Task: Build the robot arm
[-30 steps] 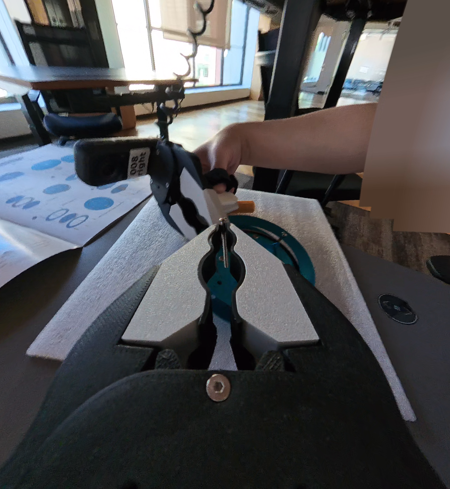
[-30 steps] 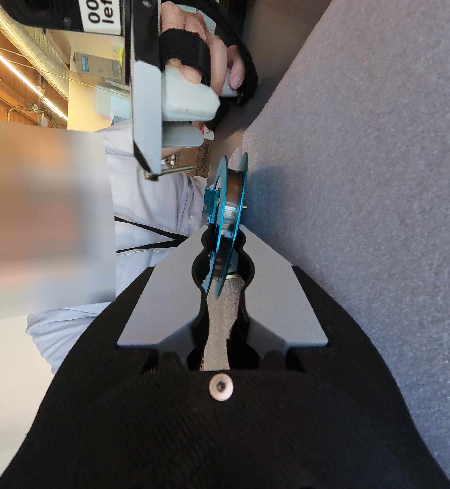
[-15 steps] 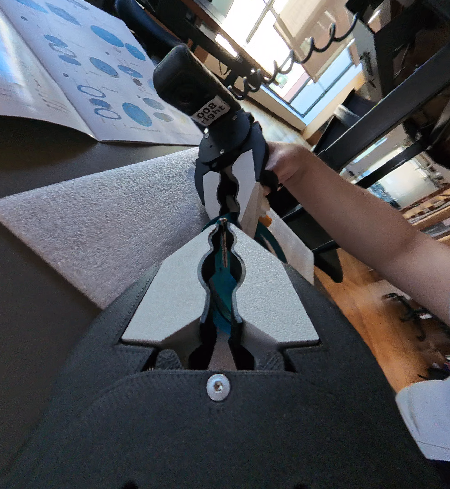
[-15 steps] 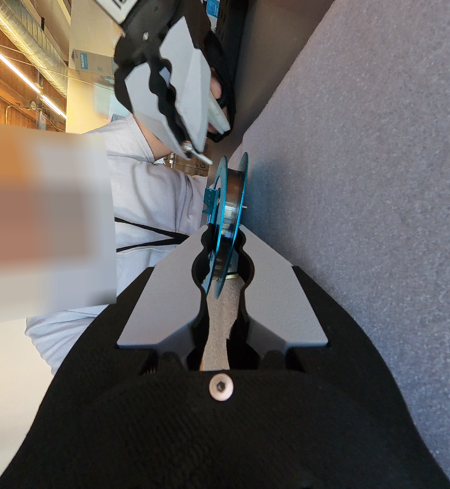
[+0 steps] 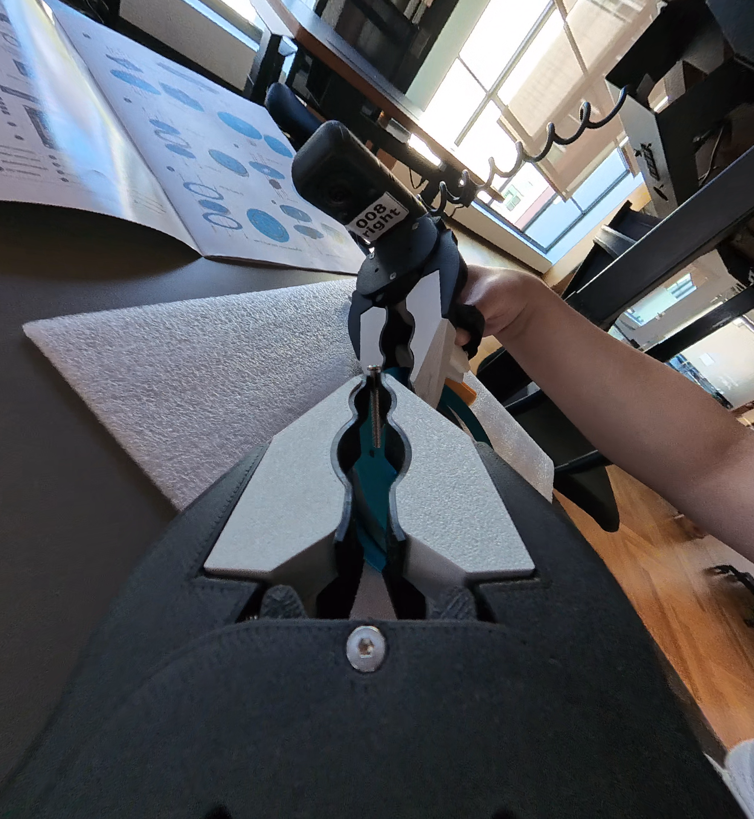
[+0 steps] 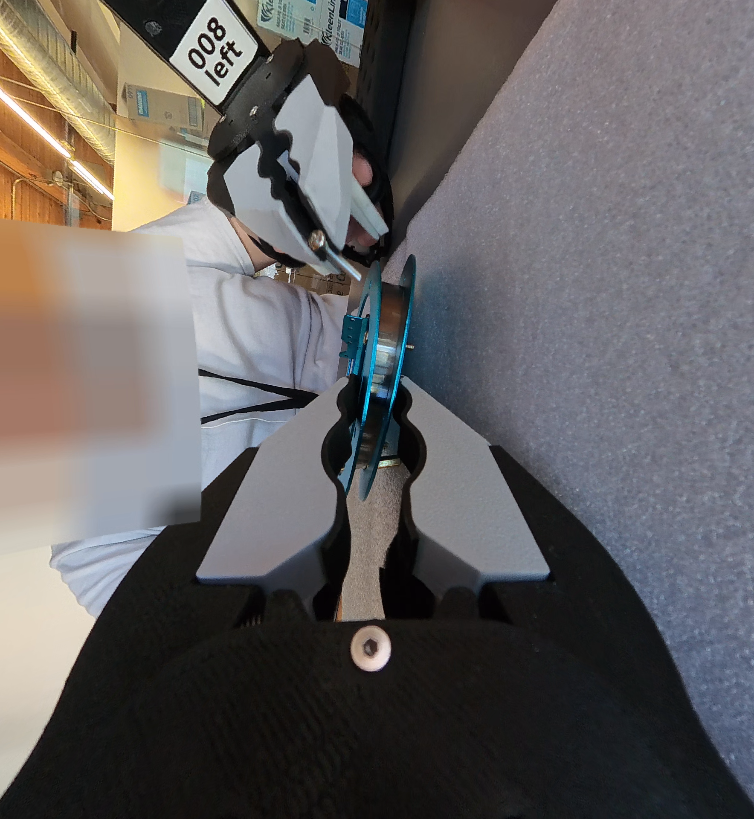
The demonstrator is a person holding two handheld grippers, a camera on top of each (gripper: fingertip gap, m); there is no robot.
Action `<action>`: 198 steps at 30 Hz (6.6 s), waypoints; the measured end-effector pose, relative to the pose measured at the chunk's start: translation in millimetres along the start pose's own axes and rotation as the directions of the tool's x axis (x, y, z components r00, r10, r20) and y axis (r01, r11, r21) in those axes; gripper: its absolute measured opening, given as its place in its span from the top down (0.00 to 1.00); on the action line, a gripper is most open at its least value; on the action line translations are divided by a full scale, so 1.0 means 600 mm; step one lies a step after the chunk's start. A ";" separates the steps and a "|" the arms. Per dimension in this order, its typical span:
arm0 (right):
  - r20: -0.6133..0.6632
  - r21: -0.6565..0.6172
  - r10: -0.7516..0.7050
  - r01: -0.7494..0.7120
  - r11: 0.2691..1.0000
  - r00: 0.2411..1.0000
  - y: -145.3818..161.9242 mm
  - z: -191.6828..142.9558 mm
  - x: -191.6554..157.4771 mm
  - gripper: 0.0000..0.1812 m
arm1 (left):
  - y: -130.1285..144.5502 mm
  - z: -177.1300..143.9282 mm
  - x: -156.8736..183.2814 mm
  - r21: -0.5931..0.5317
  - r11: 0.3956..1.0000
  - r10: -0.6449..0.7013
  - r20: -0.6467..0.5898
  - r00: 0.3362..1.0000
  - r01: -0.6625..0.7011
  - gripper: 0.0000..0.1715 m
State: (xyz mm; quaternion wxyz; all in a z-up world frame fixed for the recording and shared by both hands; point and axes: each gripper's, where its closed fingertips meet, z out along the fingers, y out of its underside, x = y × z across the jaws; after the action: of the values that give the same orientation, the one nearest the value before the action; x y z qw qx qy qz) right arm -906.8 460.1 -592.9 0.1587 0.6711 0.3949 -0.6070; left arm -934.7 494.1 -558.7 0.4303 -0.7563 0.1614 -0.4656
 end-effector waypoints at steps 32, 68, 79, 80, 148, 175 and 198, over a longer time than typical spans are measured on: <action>0.002 -0.019 0.003 -0.003 1.000 1.000 0.018 0.000 -0.005 0.93 | 0.049 -0.031 -0.055 -0.857 0.478 0.257 -0.074 0.964 -0.193 0.88; 0.004 -0.027 0.003 -0.003 1.000 1.000 0.020 0.003 -0.005 0.93 | 0.051 -0.048 -0.084 -0.600 0.090 0.386 -0.715 0.584 -0.795 0.94; 0.004 -0.026 0.006 -0.006 1.000 1.000 0.019 0.003 -0.004 0.93 | 0.073 -0.053 -0.087 -0.603 0.062 0.340 -0.736 0.585 -0.795 0.95; 0.004 -0.026 0.007 -0.007 1.000 1.000 0.019 0.003 -0.004 0.93 | 0.076 -0.053 -0.088 -0.604 0.058 0.334 -0.738 0.586 -0.795 0.95; -0.017 -0.021 0.051 -0.052 0.998 0.999 0.028 0.003 -0.005 0.93 | 0.099 -0.019 -0.055 -0.479 -0.070 0.438 -0.803 0.404 -0.875 0.97; -0.019 0.007 0.089 -0.089 0.996 0.996 0.026 0.003 -0.003 0.93 | -0.021 -0.025 -0.012 -0.562 0.399 0.541 -0.494 0.681 -0.724 0.97; -0.030 0.069 0.098 -0.095 0.993 0.995 0.028 0.003 -0.002 0.93 | -0.042 -0.043 0.119 -0.002 0.858 0.472 -0.391 0.790 -0.514 0.98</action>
State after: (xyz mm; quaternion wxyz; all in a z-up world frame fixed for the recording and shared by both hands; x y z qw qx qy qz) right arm -895.9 447.9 -596.4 0.1586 0.7043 0.3438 -0.6005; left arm -923.7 449.7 -492.8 0.4563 -0.6061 0.4574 -0.4640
